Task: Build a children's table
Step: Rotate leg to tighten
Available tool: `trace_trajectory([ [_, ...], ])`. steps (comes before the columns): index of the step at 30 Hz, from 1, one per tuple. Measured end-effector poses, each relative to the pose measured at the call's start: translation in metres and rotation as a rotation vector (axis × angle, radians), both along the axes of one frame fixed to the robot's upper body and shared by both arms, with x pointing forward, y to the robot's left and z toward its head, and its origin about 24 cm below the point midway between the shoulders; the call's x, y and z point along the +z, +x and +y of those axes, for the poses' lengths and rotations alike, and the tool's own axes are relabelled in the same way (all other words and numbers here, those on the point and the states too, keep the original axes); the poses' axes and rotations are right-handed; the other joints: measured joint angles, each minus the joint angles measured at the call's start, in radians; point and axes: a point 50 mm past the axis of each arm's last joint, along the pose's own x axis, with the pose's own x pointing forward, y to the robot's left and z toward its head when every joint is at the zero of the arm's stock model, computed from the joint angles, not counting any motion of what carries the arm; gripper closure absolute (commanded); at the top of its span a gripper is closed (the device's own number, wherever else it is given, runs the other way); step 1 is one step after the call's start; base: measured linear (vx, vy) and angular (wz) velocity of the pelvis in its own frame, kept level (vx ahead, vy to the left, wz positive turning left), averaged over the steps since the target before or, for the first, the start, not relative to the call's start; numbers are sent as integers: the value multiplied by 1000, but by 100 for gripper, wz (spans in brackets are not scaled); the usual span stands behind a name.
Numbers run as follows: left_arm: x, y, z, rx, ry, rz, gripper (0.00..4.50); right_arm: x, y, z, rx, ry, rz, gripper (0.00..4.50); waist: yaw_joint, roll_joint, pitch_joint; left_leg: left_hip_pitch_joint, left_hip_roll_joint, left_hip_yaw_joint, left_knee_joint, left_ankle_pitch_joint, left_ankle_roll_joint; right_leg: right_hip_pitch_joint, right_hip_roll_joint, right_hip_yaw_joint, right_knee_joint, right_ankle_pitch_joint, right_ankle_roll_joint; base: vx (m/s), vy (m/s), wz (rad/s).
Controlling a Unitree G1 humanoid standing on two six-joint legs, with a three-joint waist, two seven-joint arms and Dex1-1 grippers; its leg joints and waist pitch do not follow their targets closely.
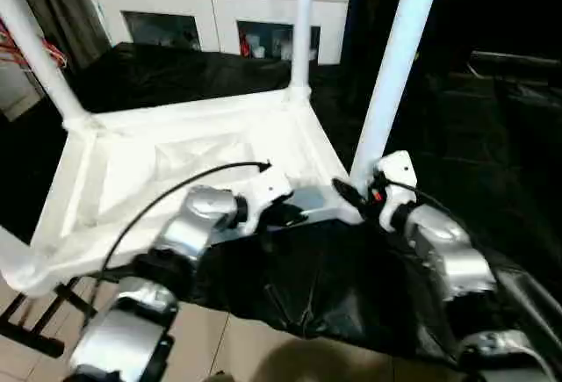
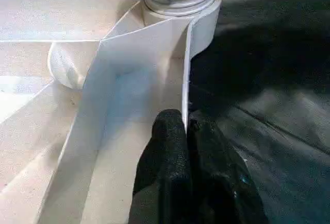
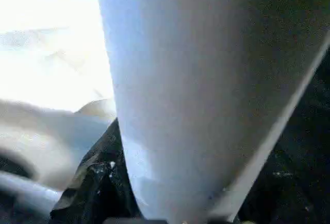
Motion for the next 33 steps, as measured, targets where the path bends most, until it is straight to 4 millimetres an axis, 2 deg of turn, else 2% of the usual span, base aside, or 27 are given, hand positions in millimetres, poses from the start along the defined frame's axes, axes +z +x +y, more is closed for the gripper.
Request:
trace_trajectory([
  [2, -1, 1, -7, 28, 4, -16, 450, -1, 5, 3, -76, -6, 2, 251, -3, 0, 0, 3, 0, 0, -1, 0, 0, 3, 0, 1, -1, 0, 0, 0, 0, 0],
  [7, -2, 1, -9, 41, 7, -25, 450, -1, 7, 5, -102, -21, -21, 251, -4, -2, 0, 6, -1, -1, -5, 0, 0, 6, 0, 1, -3, -3, 5, 0, 0, 0],
  [8, -2, 1, -9, 41, 7, -25, 450, -1, 7, 5, -102, -20, -24, 196, -4, -2, 0, 6, -1, -1, -5, 0, 0, 6, 0, 1, -3, -3, 5, 0, 0, 0],
  [11, -1, 0, -10, 36, 7, -30, 450, -1, 5, 4, -84, 0, -36, 176, -3, -4, 2, 6, -1, 0, -7, 0, 0, 6, 0, 1, -3, -2, 4, 0, 0, 0],
  [14, 0, 0, -10, 25, 6, -34, 450, -1, 3, -1, -40, -9, -46, 136, -2, -3, 1, 5, -1, 0, -7, 0, 0, 6, -1, 1, -5, -2, 3, 0, 0, 0],
  [18, 1, -1, -10, 1, 7, -44, 450, -1, -6, -18, 108, -81, -60, 133, -1, -2, 1, 1, -1, 0, -8, 0, 0, 6, 0, 0, -9, -2, 4, 0, 0, 0],
  [23, 3, -1, -6, -38, 8, -52, 450, 6, -28, -59, 275, -150, -39, 133, 7, 0, 1, -1, 0, 2, -8, 0, 1, 6, 0, -2, -11, -3, 4, 0, 0, 0],
  [25, 4, -1, -4, -42, 10, -62, 450, 4, -39, -71, 344, -156, 7, 133, 4, 0, 2, -4, 1, 1, -8, 0, 1, 5, 1, -2, -11, -3, 4, 0, 0, 0],
  [28, 6, 1, 0, -40, 10, -68, 450, -2, -50, -75, 406, -141, 53, 133, -4, 6, 2, -11, 1, 1, -6, 1, 2, -2, 1, -3, -11, -2, 4, 0, 0, 0],
  [29, 6, 1, 1, -47, 7, -68, 450, 0, -53, -78, 429, -140, 55, 133, -4, 9, 2, -13, 1, 1, -5, 4, 7, -5, 0, -3, -10, -2, 4, 0, 0, 0],
  [31, 7, 0, 3, -65, 3, -63, 450, 6, -54, -84, 453, -118, 67, 104, -3, 13, 1, -15, 1, 2, -4, 6, 10, -8, 0, -3, -9, -2, 4, 0, 0, 0],
  [33, 7, 0, 5, -86, 6, -59, 450, 13, -53, -87, 443, -87, 52, 97, -2, 14, 1, -16, 1, 1, -4, 6, 11, -9, 1, -4, -9, -2, 4, 0, 0, 0],
])
